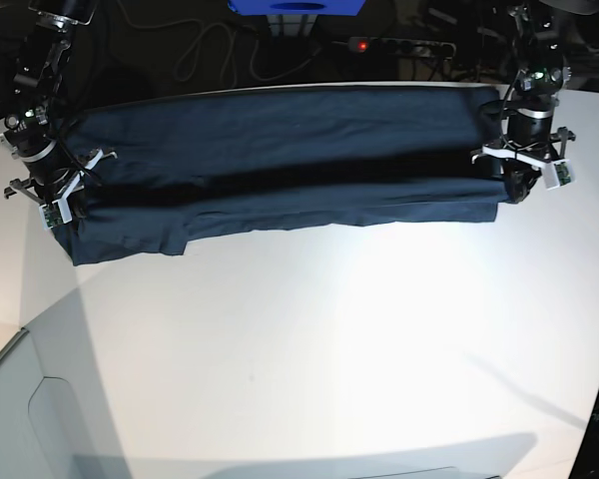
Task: Fold the T-shirt properly
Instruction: 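Open both grippers and lift them off the folded shirt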
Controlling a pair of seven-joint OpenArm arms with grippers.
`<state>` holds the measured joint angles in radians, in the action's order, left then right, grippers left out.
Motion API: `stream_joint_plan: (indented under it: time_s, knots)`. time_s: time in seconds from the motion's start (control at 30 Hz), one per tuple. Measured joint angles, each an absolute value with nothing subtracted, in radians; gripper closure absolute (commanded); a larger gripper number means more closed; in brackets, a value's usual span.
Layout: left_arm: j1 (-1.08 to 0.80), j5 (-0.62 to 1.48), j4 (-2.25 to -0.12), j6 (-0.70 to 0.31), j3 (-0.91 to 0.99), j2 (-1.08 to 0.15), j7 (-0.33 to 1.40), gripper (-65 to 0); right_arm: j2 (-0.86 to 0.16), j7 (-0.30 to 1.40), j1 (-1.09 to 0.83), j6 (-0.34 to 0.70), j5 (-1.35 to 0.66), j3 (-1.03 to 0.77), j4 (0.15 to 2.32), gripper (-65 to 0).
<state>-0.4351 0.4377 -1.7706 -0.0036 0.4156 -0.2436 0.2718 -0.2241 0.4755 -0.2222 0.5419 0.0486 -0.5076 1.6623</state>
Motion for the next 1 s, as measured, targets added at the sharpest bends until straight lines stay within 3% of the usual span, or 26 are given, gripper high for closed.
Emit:
stream_joint_plan:
  time_s: [0.5, 0.6, 0.73, 0.8, 0.87, 0.93, 1.0]
  knots:
    - [-0.451, 0.433, -1.721, -0.001, 0.363, -0.221, 0.273, 0.0, -0.224, 0.476, -0.234, 0.542, 0.049, -0.505, 1.662, -0.9]
    - [-0.451, 0.434, -1.707, 0.000, 0.362, -0.220, 0.278, 0.0, -0.224, 0.477, -0.245, 0.542, 0.049, -0.504, 1.662, -8.5]
    - [-0.451, 0.434, -1.703, -0.001, 0.362, -0.221, 0.269, 0.0, -0.224, 0.479, -0.251, 0.542, 0.051, -0.504, 1.662, -24.8]
    - [-0.451, 0.434, -1.703, -0.001, 0.362, -0.221, 0.269, -4.2, -0.224, 0.477, -0.250, 0.542, 0.049, -0.504, 1.664, -31.8]
    - [-0.451, 0.434, -1.703, 0.001, 0.363, -0.221, 0.270, -13.5, -0.224, 0.477, -0.251, 0.542, 0.049, -0.506, 1.666, -36.5]
    - [-0.451, 0.434, -1.705, 0.004, 0.365, -0.221, 0.269, -22.1, -0.225, 0.476, -0.250, 0.542, 0.049, -0.508, 1.666, -38.4]
    - [-0.451, 0.434, -1.706, 0.003, 0.365, -0.221, 0.269, -26.2, -0.224, 0.476, -0.250, 0.542, 0.049, -0.508, 1.668, -38.1]
